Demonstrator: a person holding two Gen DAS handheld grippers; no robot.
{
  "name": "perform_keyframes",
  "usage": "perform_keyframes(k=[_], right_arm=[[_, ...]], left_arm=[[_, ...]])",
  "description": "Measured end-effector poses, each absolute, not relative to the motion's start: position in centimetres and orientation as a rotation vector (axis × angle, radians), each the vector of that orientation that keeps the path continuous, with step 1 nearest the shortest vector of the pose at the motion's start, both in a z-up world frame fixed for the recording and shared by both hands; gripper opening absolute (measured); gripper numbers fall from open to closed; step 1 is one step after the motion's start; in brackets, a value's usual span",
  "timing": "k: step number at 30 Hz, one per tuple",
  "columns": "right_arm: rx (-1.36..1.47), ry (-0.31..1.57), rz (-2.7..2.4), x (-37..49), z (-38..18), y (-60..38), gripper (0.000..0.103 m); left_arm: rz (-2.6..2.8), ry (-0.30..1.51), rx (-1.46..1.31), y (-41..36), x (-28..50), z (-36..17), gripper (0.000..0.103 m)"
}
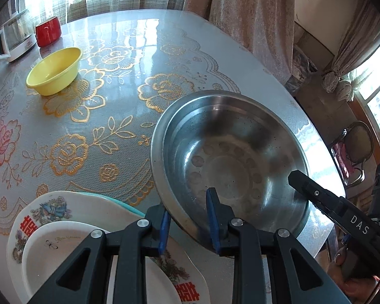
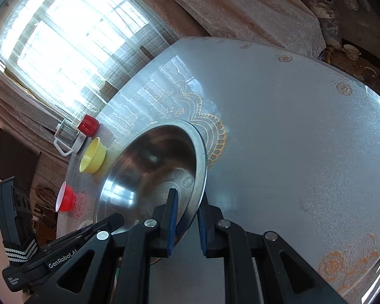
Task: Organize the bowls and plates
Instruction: 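Carry the steel bowl beside the plate stack and lower it onto the table, then open both grippers and move them to the yellow bowl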
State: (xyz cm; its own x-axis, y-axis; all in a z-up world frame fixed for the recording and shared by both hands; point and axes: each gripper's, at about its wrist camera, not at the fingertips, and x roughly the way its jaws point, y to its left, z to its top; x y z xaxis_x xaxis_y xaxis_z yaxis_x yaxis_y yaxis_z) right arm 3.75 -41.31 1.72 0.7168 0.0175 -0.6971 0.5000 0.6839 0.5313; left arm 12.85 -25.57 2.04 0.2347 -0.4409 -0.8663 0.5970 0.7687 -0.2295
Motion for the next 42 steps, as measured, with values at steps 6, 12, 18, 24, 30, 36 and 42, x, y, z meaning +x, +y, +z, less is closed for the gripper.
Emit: perform_keyframes(k=[6,12,18,24,30,36,42], right_arm=[[0.778,0.718,-0.349,3.1,1.4,-42.0,0.015],[0.799,0.715,-0.354,2.7,0.9,-42.3,0.015],[0.816,0.706,-0.355,2.3,1.0,-42.6,0.019],[0.795,0.691,-0.411,1.7,1.5,-43.0,0.024],[0.766,0.658,-0.459,1.1,2.3,-43.0,0.024],[0.697,0.624,-0.481,1.4,4.0,-42.0,0.024],[0.643,0.64,-0.402,3.3,5.2,-39.6,0.024]], left_arm=[[-0.725,1.122,0.194,-27.0,11.6,1.6,0.028],[-0.719,1.118,0.195,-27.5,11.8,1.5,0.029],[-0.722,1.127,0.179,-26.8,12.1,1.5,0.031],[-0.7,1.088,0.184,-25.8,11.9,2.2,0.037],[-0.662,1.036,0.155,-24.0,11.7,3.5,0.054],[-0.593,1.017,0.133,-21.5,12.7,4.0,0.057],[-0.515,0.986,0.107,-18.5,13.8,4.6,0.057]])
